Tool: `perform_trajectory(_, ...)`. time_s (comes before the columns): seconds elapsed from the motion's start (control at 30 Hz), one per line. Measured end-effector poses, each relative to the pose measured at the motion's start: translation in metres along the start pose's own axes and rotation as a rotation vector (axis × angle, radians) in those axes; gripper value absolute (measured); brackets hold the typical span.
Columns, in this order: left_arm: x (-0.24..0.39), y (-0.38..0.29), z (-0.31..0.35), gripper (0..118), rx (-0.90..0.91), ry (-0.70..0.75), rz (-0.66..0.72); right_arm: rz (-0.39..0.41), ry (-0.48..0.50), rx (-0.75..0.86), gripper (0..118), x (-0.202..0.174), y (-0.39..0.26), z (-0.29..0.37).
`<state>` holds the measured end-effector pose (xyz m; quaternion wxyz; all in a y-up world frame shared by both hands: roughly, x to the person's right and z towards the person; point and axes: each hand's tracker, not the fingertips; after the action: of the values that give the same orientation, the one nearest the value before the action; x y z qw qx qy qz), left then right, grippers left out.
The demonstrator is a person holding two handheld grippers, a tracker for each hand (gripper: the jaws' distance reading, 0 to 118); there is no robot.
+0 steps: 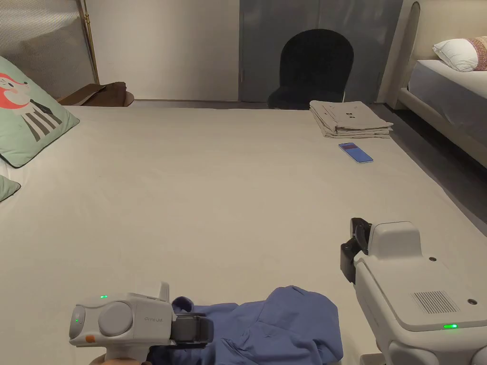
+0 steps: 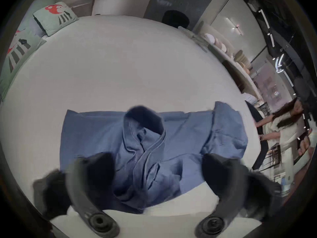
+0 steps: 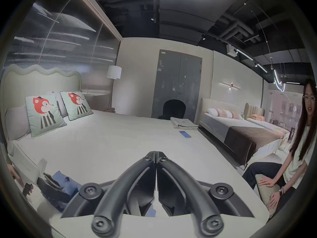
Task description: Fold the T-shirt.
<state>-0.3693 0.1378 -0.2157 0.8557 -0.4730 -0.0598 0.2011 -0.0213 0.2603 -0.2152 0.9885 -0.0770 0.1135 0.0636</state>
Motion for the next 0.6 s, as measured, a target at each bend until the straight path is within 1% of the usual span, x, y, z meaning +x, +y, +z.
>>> perform_trajectory(0.03, 0.0, 0.001, 0.009, 111, 0.036, -0.027, 0.026, -0.003, 0.001, -0.002, 0, 0.0, -0.001, 0.0)
perform_trajectory(0.07, 0.004, 0.002, 0.016, 109, 0.073, -0.029, 0.03, -0.005, 0.003, -0.005, 0, 0.0, -0.001, 0.0)
perform_trajectory(0.13, 0.003, 0.005, 0.033, 109, 0.14, -0.05, 0.031, -0.008, 0.002, -0.011, 0, 0.0, -0.002, -0.001)
perform_trajectory(0.17, 0.002, 0.004, 0.041, 109, 0.198, -0.018, 0.013, -0.011, 0.004, -0.014, 0, 0.0, -0.003, -0.001)
perform_trajectory(0.23, 0.001, -0.004, 0.059, 109, 0.336, 0.101, -0.037, -0.012, 0.007, -0.016, 0, -0.002, -0.004, -0.002)
perform_trajectory(0.3, -0.001, -0.013, 0.07, 106, 0.454, 0.235, -0.084, -0.008, 0.015, -0.018, 0, -0.004, -0.003, -0.002)
perform_trajectory(0.33, -0.002, -0.019, 0.074, 100, 0.507, 0.282, -0.106, -0.005, 0.019, -0.018, 0, -0.005, -0.003, -0.002)
perform_trajectory(0.37, -0.004, -0.023, 0.077, 87, 0.537, 0.334, -0.135, -0.004, 0.021, -0.018, 0, -0.006, -0.003, -0.002)
perform_trajectory(0.4, -0.006, -0.027, 0.077, 59, 0.547, 0.39, -0.156, -0.003, 0.024, -0.017, 0, -0.007, -0.004, -0.002)
perform_trajectory(0.43, -0.008, -0.03, 0.075, 27, 0.536, 0.43, -0.179, -0.004, 0.026, -0.017, 0, -0.008, -0.004, -0.002)
perform_trajectory(0.47, -0.012, -0.033, 0.072, 0, 0.53, 0.444, -0.186, -0.006, 0.029, -0.018, 0, -0.008, -0.004, -0.002)
perform_trajectory(0.6, -0.027, -0.044, 0.051, 0, 0.415, 0.378, -0.157, -0.017, 0.038, -0.019, 0, -0.01, -0.004, -0.001)
